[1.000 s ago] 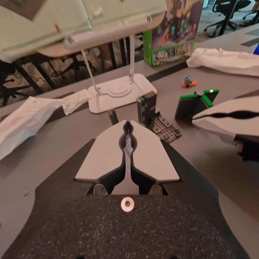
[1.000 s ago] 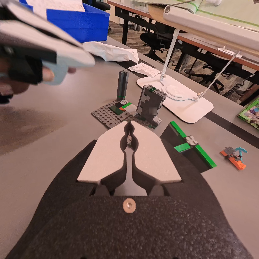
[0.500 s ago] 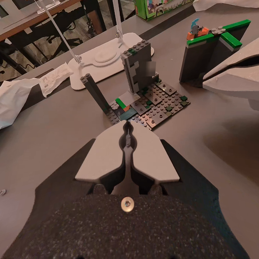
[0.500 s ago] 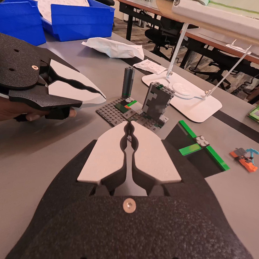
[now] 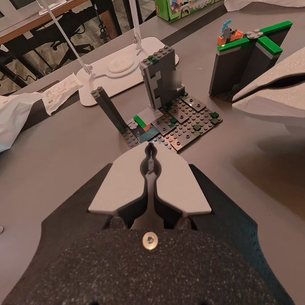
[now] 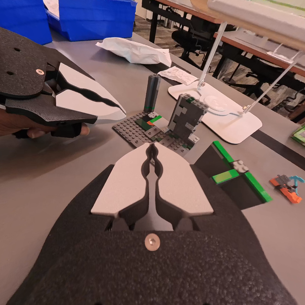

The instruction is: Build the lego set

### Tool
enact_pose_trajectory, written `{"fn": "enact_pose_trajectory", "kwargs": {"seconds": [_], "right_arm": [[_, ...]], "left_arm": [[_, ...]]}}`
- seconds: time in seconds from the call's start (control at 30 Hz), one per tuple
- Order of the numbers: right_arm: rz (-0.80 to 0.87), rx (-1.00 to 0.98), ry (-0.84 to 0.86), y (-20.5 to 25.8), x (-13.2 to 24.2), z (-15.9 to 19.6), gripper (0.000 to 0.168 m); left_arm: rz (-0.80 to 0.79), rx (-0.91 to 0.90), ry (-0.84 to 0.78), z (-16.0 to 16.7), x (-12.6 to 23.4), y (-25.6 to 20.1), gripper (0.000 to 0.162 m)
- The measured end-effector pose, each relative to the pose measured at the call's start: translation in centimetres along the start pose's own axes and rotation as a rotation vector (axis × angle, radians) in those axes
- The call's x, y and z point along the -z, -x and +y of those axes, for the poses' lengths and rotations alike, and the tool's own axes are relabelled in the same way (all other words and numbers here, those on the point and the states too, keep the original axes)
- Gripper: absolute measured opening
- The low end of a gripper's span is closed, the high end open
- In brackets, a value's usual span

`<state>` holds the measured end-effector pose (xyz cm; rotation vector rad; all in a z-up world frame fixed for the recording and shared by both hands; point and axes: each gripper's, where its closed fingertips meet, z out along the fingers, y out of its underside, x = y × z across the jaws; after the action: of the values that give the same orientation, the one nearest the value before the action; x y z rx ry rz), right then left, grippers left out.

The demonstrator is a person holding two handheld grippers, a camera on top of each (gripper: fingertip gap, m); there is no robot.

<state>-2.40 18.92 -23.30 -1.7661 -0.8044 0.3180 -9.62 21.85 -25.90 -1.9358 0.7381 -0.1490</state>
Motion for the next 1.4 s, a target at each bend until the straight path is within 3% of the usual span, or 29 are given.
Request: {"fn": "enact_pose_trajectory", "kwargs": {"seconds": [0.4,0.5,0.53,0.57,0.67,0.83,1.03,1.2,1.4], "right_arm": [[0.263,0.056,-0.092,-10.1,5.7,-2.5,0.002],[0.239,0.01,-0.066,-10.9,5.8,-1.7,0.01],[0.229,-0.006,-0.068,-10.9,5.7,-1.6,0.01],[0.226,-0.007,-0.069,-10.9,5.7,-1.5,0.01],[0.238,0.025,-0.063,-10.9,5.7,-1.6,0.009],[0.217,0.012,-0.057,-10.7,5.4,-1.2,0.008],[0.192,-0.024,-0.065,-10.4,5.1,-0.9,0.006],[0.175,-0.018,-0.058,-9.9,4.8,-0.8,0.005],[0.131,0.016,-0.052,-8.0,4.3,-1.3,0.004]], "left_arm": [[-0.005,-0.001,-0.023,-0.5,0.3,0.4,0.0],[0.011,0.021,-0.036,-1.1,-0.1,1.7,0.0],[0.029,0.029,-0.036,-1.4,-0.4,2.3,0.006],[0.06,0.039,-0.042,-1.8,-0.9,2.9,0.024],[0.166,0.039,-0.058,-2.8,-2.2,4.3,0.038],[0.329,-0.125,-0.022,-2.3,-4.2,5.2,0.054],[0.406,-0.218,-0.005,-1.3,-6.2,5.0,0.046],[0.415,-0.227,-0.044,-1.7,-5.9,4.4,0.023],[0.321,-0.231,-0.017,-1.0,-4.6,4.1,0.024]]}}
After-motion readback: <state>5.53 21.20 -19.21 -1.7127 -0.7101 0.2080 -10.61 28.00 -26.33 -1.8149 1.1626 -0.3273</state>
